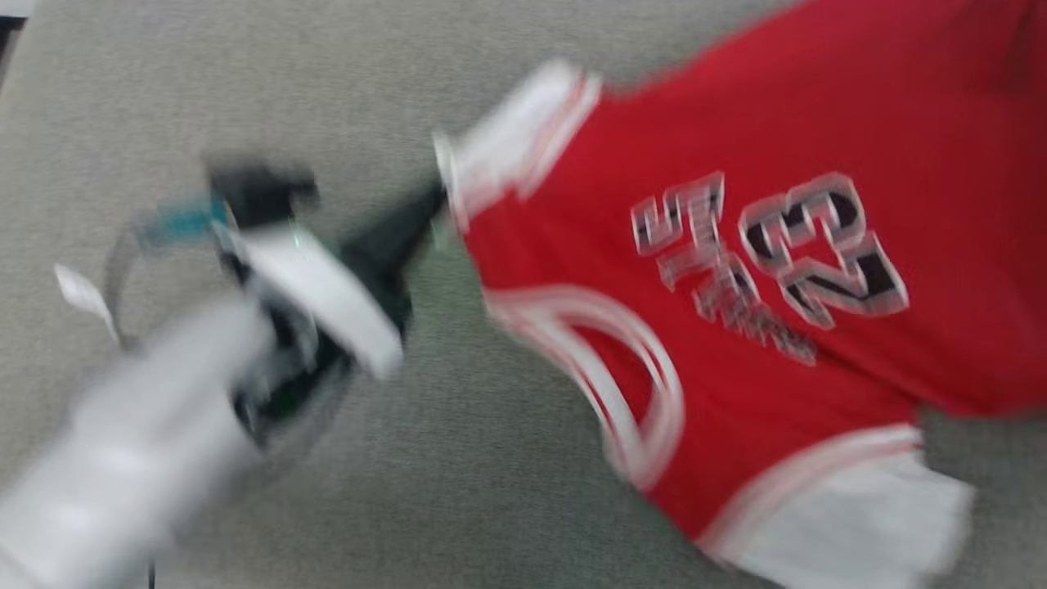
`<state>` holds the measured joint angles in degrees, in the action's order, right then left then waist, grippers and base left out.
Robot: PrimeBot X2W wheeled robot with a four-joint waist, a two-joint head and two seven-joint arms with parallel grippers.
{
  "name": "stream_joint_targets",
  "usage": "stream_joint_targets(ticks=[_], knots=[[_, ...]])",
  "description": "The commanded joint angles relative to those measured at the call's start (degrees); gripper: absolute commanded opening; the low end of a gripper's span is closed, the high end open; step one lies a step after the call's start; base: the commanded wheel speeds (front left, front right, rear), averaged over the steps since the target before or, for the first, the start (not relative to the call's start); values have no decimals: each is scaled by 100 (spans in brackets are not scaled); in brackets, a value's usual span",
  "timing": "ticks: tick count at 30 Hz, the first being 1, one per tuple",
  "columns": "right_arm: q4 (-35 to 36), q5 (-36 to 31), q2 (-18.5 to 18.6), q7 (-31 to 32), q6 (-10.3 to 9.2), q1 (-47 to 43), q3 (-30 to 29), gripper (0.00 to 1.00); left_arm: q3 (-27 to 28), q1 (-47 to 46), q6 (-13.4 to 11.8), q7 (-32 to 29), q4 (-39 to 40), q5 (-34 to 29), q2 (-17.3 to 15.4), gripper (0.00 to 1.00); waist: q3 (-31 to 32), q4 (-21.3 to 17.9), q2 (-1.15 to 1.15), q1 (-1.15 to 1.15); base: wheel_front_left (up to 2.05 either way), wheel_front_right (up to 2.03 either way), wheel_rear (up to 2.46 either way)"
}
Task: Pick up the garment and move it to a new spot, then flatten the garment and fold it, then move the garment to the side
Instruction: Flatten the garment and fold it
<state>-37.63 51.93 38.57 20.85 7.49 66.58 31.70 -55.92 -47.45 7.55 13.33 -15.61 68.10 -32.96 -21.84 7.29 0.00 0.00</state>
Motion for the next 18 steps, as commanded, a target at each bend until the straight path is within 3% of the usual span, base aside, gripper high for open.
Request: stream_joint_targets(ticks=[1,7,12,15,18], knots=[[-121,-11,-63,-148,-1,199,-87,0,102,-382,-14,-84,-92,190,-15,0,-84,-111,0,0,0,0,0],[-919,-274,-278,-885,-2,1387,-571,0,866,-2390,-16,-400,-1282,960,101,0,-508,-505,0,0,0,0,0],[-1493,-460,-555,-1576,-21,2419,-871,0,1553,-4108,-18,-150,-2625,1094,358,0,-827,-818,0,0,0,0,0],[-1834,-592,-674,-2040,-22,2851,-1009,0,1868,-4837,-19,-32,-2931,1272,572,0,-915,-901,0,0,0,0,0],[-2080,-689,-788,-2245,-21,3068,-955,0,1786,-5080,-19,-83,-2913,1264,695,0,-964,-891,0,0,0,0,0]])
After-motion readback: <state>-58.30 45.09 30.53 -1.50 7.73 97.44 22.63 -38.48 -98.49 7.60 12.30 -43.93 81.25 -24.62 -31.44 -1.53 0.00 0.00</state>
